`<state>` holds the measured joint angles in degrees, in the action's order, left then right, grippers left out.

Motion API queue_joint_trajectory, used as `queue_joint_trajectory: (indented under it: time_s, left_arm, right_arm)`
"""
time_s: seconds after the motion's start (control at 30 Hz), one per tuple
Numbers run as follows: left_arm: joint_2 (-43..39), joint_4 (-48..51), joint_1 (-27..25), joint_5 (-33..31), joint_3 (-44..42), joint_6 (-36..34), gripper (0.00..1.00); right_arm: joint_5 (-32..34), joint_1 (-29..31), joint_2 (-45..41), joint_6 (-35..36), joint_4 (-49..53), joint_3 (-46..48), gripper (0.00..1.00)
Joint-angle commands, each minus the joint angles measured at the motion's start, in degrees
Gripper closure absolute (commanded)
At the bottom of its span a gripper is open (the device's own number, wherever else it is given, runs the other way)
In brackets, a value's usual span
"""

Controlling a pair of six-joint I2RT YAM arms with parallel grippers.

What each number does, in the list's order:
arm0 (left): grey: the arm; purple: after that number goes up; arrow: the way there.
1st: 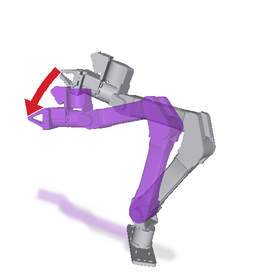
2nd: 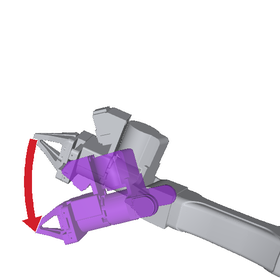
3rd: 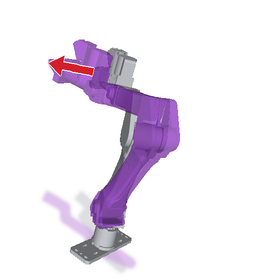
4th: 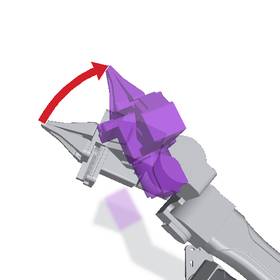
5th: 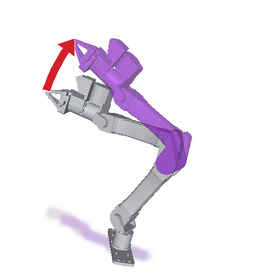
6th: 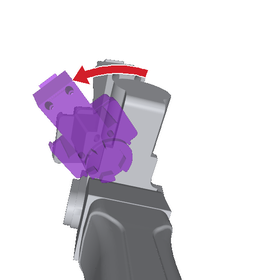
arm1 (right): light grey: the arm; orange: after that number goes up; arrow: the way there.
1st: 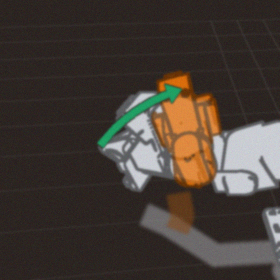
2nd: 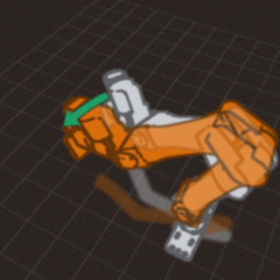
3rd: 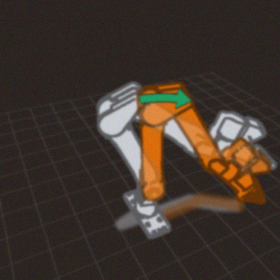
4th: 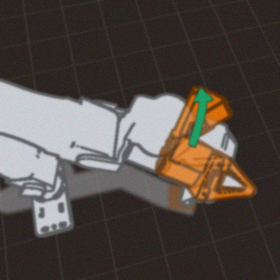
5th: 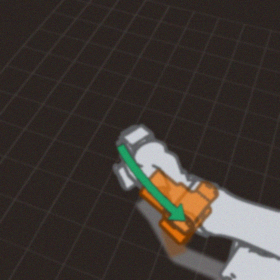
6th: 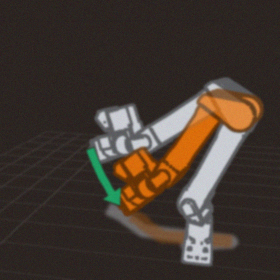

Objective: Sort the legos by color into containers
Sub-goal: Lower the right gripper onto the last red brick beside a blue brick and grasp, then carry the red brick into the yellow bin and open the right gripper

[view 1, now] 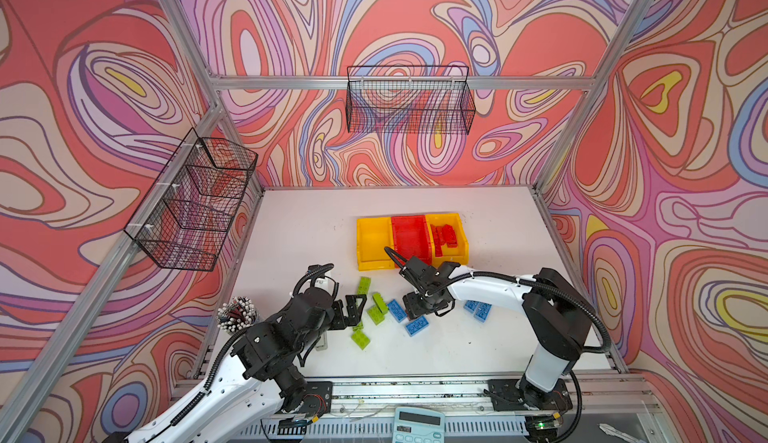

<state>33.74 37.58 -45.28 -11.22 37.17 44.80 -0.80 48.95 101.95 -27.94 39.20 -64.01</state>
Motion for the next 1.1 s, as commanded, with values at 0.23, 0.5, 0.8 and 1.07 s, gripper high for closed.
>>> queue_joint_trajectory:
  time_s: [0.23,0.5,0.8,1.07]
  left_arm:
    - [0.62,0.67,0.23,-1.83,1.46,-2.38,0.0]
    - [6.02,-2.92,0.22,-0.87,3.66,-5.37,0.0]
    - [13.49,-8.39,0.24,1.35,6.74,-7.35,0.0]
    - [20.9,-11.11,0.19,2.31,11.09,-8.97,0.0]
  right_arm:
    - [4.12,0.31,1.33,-0.39,3.42,-2.52,0.62]
    - [6.46,-2.62,-0.7,1.92,8.93,-8.91,0.64]
    - [5.16,-17.2,-1.92,8.7,10.9,-17.11,0.63]
    - [3.96,-27.68,7.55,12.79,10.98,-29.85,0.63]
